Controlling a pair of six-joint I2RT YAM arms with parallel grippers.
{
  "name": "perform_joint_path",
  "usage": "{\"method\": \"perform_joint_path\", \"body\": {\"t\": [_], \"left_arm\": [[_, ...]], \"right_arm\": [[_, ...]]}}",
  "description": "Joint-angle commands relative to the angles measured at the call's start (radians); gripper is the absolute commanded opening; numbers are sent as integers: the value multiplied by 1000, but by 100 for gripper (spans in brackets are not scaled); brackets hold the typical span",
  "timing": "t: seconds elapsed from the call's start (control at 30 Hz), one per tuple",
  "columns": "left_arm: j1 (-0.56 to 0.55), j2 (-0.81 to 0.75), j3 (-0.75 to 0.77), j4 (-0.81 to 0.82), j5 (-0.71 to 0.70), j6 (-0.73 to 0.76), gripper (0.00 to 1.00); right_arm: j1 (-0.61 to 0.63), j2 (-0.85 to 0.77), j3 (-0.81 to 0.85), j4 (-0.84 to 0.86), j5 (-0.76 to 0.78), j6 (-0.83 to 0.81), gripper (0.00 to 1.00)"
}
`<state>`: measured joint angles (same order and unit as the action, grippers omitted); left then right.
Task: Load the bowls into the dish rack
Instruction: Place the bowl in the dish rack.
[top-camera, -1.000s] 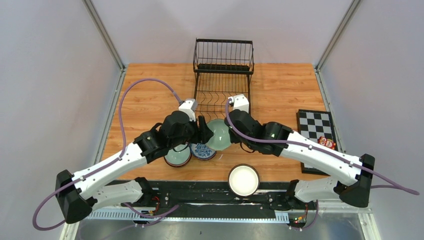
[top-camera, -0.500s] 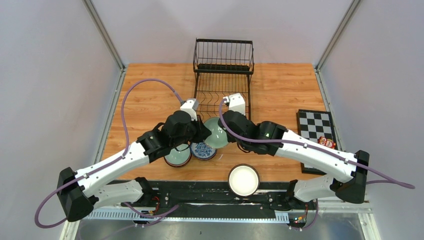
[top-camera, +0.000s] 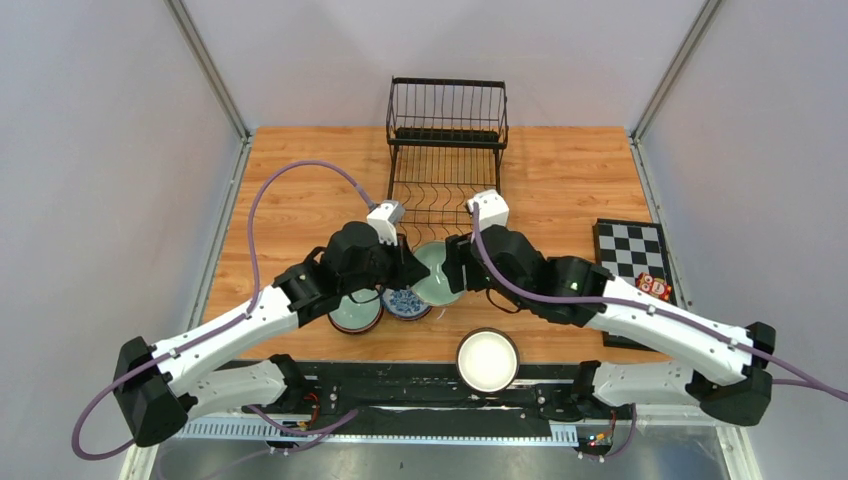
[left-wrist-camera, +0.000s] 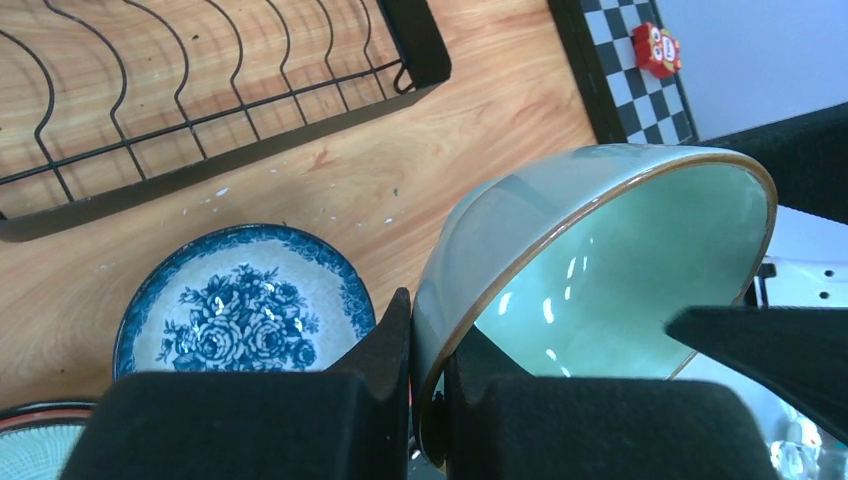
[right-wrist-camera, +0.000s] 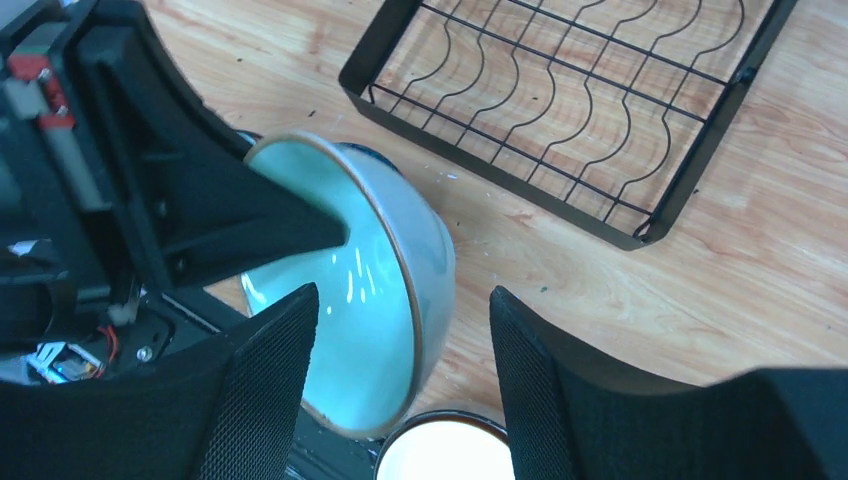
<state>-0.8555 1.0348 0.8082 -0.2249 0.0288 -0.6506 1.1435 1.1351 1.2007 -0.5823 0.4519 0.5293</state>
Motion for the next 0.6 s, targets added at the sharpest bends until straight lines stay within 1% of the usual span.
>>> {"method": "perform_joint_path", "body": {"t": [0.0, 0.1, 0.17, 0.23, 0.4, 0.57], "left_arm": [[43, -53, -33, 180, 112, -5, 0], [63, -66, -54, 242, 162, -6, 0], [68, -71, -61, 271, 193, -2, 0], [71, -83, -76, 302, 210, -3, 0], [90, -114, -103, 364, 243, -19, 0], [115, -125, -146, 487, 317, -78, 0]], "right_arm": [[4, -92, -70, 84, -105, -30, 70], [4, -140, -103, 115, -146, -26, 81], [4, -169, -120, 119, -149, -7, 91], [2, -200, -137, 131, -161, 1, 96], [-8, -249, -167, 153, -217, 34, 98], [-10, -270, -186, 190, -262, 53, 100]]}}
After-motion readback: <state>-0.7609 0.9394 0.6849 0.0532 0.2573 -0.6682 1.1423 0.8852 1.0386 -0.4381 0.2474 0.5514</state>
